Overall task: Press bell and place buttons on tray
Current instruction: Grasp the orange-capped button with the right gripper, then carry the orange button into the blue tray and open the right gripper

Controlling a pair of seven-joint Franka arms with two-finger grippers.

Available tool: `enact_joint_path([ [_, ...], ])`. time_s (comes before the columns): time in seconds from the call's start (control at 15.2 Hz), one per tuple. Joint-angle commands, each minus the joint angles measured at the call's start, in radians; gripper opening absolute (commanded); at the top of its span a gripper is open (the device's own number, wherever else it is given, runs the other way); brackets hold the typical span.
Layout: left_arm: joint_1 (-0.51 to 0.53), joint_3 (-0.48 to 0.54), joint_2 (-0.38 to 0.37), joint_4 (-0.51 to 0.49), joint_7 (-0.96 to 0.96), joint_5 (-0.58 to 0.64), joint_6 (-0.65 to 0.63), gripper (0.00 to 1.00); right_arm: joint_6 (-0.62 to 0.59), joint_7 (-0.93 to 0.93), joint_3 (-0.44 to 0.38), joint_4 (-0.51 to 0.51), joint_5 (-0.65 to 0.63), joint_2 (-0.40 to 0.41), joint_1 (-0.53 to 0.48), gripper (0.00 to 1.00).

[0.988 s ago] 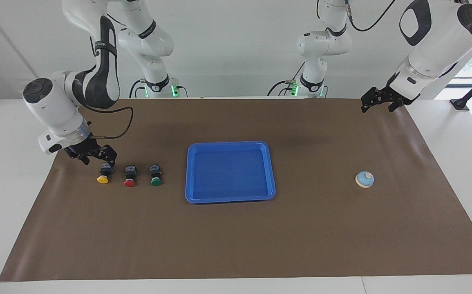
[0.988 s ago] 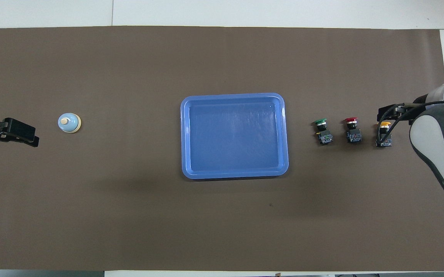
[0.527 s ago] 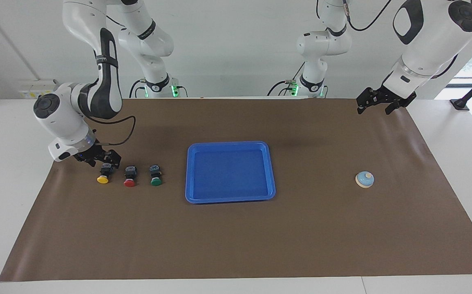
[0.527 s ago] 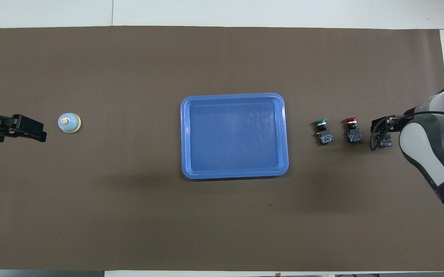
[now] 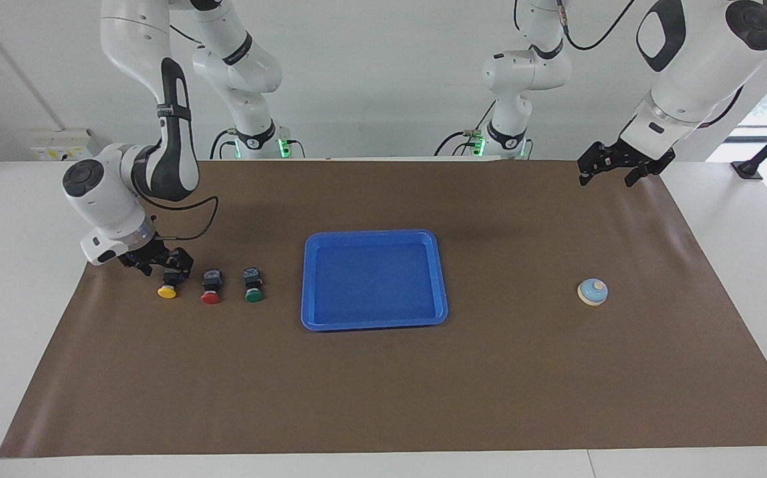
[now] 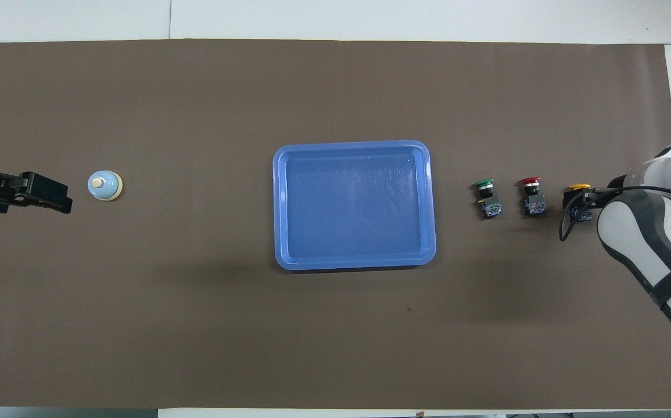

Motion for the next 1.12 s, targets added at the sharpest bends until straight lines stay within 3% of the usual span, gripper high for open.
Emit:
enact_joint_path([
  [0.0, -0.003, 0.003, -0.019, -0.009, -0.011, 0.007, 0.011, 1.0, 0.039, -0.024, 0.009, -0.01, -0.011, 0.029, -0.015, 0.81],
  [0.2, 0.005, 0.003, -0.019, -0.011, -0.011, 0.007, 0.008, 1.0, 0.027, -0.027, 0.011, -0.009, -0.011, 0.029, -0.012, 0.16],
  [0.26, 0.006, 0.003, -0.019, -0.011, -0.011, 0.007, 0.006, 1.0, 0.019, -0.041, 0.011, -0.003, -0.011, 0.028, -0.007, 0.0],
  [0.46, 0.008, 0.005, -0.019, -0.011, -0.011, 0.007, 0.006, 1.0, -0.082, -0.038, 0.014, 0.084, -0.014, 0.016, 0.033, 0.0],
  [0.72, 0.008, 0.005, -0.019, -0.011, -0.011, 0.007, 0.006, 1.0, -0.28, 0.113, 0.014, 0.275, -0.015, 0.025, 0.184, 0.0],
  [1.05, 0.008, 0.005, -0.019, -0.011, -0.011, 0.007, 0.006, 1.0, -0.267, 0.467, 0.012, 0.287, -0.015, 0.031, 0.447, 0.0],
])
